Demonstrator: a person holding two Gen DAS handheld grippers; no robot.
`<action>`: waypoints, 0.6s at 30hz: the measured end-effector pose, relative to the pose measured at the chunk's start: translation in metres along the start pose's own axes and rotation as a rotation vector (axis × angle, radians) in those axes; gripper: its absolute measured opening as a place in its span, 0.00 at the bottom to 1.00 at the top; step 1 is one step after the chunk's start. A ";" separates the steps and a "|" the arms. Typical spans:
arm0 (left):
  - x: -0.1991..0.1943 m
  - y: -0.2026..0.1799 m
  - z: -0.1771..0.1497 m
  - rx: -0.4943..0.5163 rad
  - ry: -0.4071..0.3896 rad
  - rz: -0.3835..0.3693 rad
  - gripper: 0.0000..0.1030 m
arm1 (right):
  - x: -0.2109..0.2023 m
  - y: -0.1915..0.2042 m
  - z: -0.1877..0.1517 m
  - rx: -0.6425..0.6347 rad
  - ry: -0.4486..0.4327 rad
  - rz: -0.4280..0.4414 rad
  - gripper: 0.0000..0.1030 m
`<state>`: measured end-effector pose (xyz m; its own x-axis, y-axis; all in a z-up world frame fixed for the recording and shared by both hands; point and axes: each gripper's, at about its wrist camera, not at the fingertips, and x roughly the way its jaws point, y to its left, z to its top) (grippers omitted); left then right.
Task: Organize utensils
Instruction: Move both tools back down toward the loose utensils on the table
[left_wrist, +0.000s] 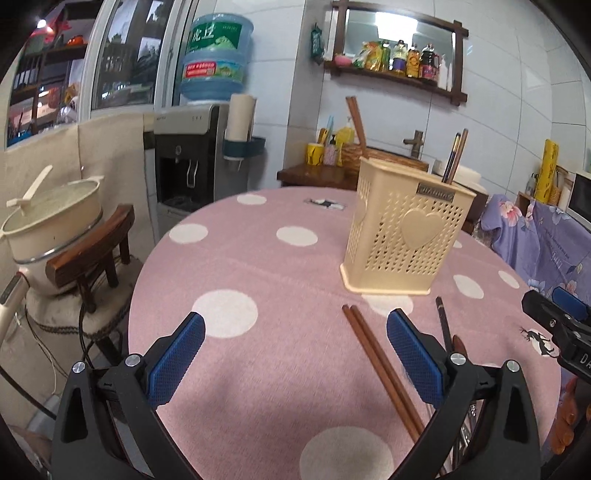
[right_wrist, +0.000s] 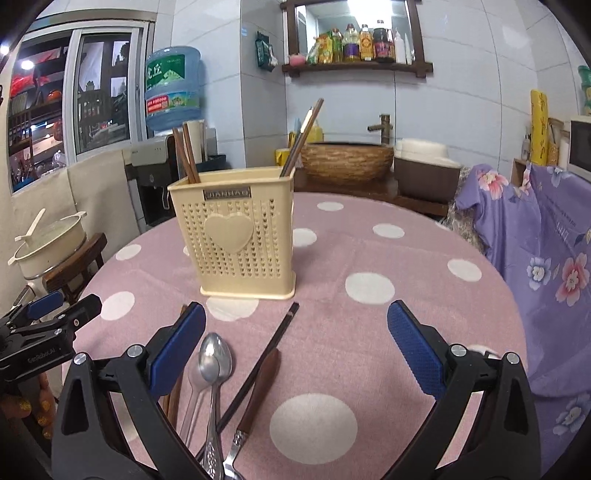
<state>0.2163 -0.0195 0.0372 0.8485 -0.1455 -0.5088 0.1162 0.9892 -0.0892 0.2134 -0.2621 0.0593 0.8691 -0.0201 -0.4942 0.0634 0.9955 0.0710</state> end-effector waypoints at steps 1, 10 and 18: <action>0.001 0.000 0.000 0.006 0.008 0.002 0.95 | 0.002 -0.001 -0.001 0.002 0.017 0.000 0.95; 0.017 -0.012 -0.001 0.066 0.106 -0.029 0.71 | 0.033 -0.011 -0.006 0.073 0.210 0.022 0.67; 0.034 -0.030 -0.016 0.096 0.206 -0.064 0.63 | 0.056 0.001 -0.027 0.042 0.338 0.048 0.53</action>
<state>0.2335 -0.0547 0.0083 0.7157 -0.1984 -0.6696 0.2229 0.9735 -0.0503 0.2490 -0.2599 0.0081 0.6603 0.0658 -0.7481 0.0526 0.9896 0.1335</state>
